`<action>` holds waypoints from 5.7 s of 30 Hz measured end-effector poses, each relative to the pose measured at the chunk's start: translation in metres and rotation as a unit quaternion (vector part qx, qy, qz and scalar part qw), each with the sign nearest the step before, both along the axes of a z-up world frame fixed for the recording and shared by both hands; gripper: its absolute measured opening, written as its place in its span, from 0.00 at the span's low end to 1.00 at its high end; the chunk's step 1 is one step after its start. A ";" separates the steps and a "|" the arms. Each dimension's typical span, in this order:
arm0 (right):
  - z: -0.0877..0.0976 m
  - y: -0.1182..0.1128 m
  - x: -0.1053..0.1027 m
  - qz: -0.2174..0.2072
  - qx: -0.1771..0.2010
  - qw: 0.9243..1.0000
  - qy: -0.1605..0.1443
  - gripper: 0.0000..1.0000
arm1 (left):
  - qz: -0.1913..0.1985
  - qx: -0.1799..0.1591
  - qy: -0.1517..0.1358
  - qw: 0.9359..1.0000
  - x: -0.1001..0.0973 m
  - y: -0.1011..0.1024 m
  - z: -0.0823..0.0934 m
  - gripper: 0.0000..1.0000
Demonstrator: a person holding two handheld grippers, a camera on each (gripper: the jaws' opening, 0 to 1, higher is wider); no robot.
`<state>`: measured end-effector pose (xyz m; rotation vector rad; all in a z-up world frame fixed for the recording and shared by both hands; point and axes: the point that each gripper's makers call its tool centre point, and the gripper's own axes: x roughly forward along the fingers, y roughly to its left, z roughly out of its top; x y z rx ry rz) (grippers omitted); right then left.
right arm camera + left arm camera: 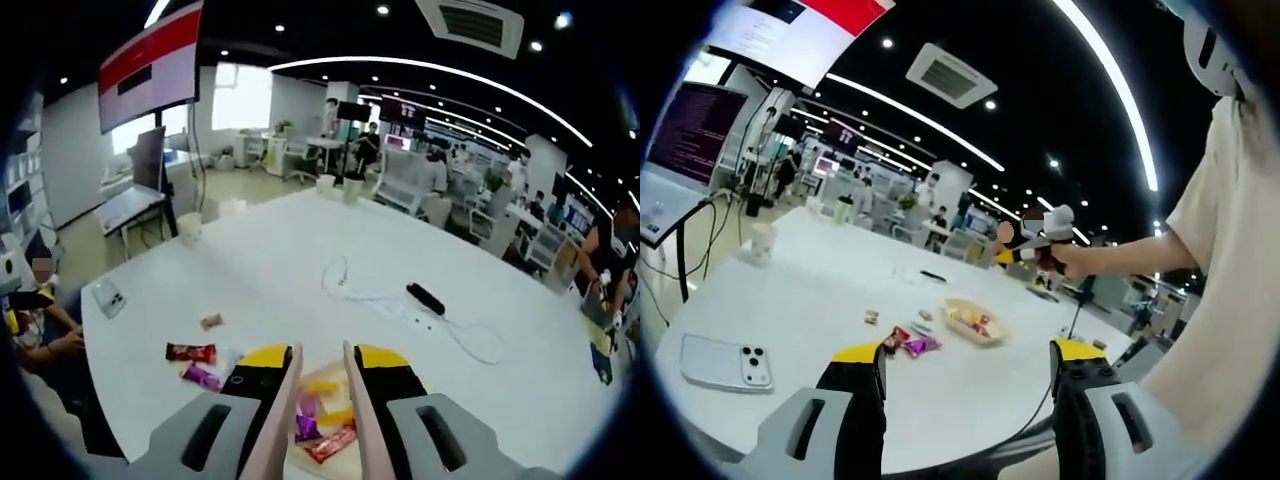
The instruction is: Place the target food into the container with the food tongs after gripping and lifting it, then release it inside without dropping or visibly crushing the food.
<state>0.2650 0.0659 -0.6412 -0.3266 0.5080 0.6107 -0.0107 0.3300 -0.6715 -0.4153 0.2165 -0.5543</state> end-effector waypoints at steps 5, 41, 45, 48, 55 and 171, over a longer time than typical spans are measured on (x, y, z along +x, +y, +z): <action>-0.003 0.008 0.000 0.004 0.006 1.000 0.004 0.24 | -0.003 0.002 0.002 1.000 0.001 0.000 -0.001 0.66; -0.057 0.145 -0.006 0.133 -0.004 0.990 0.057 0.24 | 0.093 0.023 -0.006 0.995 -0.044 0.037 -0.012 0.64; -0.061 0.164 -0.010 0.150 -0.013 0.987 0.063 0.24 | 0.103 0.023 -0.012 0.994 -0.048 0.038 -0.007 0.64; -0.065 0.178 -0.016 0.163 -0.016 0.984 0.070 0.24 | 0.106 0.016 -0.009 0.994 -0.051 0.038 -0.010 0.63; -0.069 0.203 -0.022 0.191 -0.026 0.979 0.069 0.24 | 0.109 0.016 -0.009 0.994 -0.056 0.038 -0.011 0.63; -0.205 0.231 0.025 0.250 -0.096 0.954 0.133 0.24 | 0.102 0.004 0.074 0.992 -0.038 0.018 -0.048 0.60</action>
